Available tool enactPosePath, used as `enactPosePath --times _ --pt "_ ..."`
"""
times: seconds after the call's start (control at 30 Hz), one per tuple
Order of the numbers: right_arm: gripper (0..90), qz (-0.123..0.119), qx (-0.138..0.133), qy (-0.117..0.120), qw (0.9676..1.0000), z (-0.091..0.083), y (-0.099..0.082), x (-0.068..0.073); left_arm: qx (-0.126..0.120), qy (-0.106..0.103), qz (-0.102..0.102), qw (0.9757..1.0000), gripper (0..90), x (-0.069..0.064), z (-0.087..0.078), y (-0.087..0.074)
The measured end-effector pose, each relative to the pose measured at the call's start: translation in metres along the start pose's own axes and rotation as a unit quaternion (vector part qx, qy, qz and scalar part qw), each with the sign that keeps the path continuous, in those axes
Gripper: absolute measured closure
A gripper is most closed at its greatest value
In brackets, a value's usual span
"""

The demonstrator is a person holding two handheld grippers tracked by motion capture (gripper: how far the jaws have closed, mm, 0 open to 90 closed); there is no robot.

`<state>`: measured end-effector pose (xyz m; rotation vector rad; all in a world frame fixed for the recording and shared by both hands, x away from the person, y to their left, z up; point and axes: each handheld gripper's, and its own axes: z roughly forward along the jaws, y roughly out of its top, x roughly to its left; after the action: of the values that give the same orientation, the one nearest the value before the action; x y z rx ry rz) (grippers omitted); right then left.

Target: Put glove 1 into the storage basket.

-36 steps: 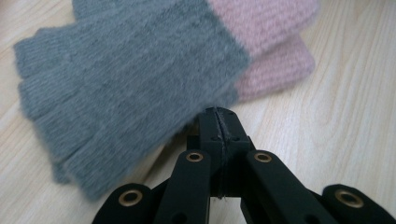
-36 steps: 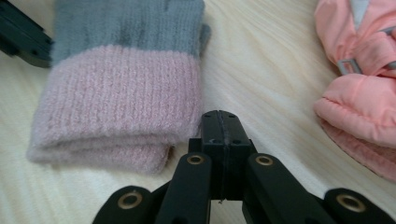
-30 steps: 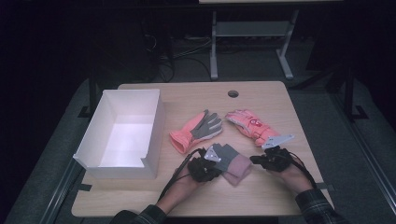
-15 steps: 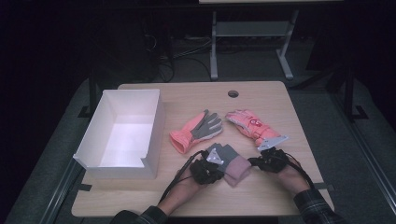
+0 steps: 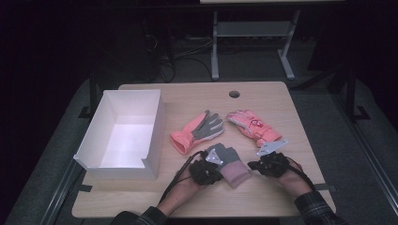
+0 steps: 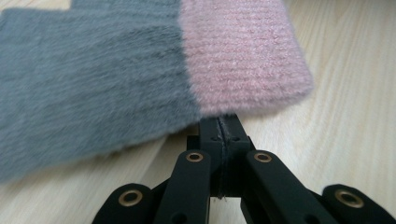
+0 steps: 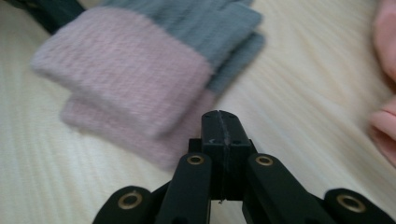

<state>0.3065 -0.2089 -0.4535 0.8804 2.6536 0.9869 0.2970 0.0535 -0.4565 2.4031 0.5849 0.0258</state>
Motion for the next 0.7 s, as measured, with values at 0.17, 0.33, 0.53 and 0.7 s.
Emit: enactPosePath --times 0.17,0.33,0.53,0.7 --pt "90.0 0.008 0.010 0.013 0.9998 0.003 -0.003 -0.003 -0.004 0.015 -0.046 0.9988 89.6 0.013 -0.019 -0.007" --pt "90.0 -0.001 0.020 0.026 0.9995 0.007 -0.001 0.006 -0.009 0.023 -0.077 0.9967 89.5 0.031 -0.028 -0.013" --pt "90.0 -0.007 0.017 0.056 0.9983 0.010 0.001 0.017 0.001 0.021 -0.082 0.9964 89.1 0.037 -0.024 -0.011" --pt "90.0 -0.025 0.012 0.079 0.9965 0.015 0.005 0.028 0.005 0.029 -0.080 0.9964 89.0 0.042 -0.022 -0.008"
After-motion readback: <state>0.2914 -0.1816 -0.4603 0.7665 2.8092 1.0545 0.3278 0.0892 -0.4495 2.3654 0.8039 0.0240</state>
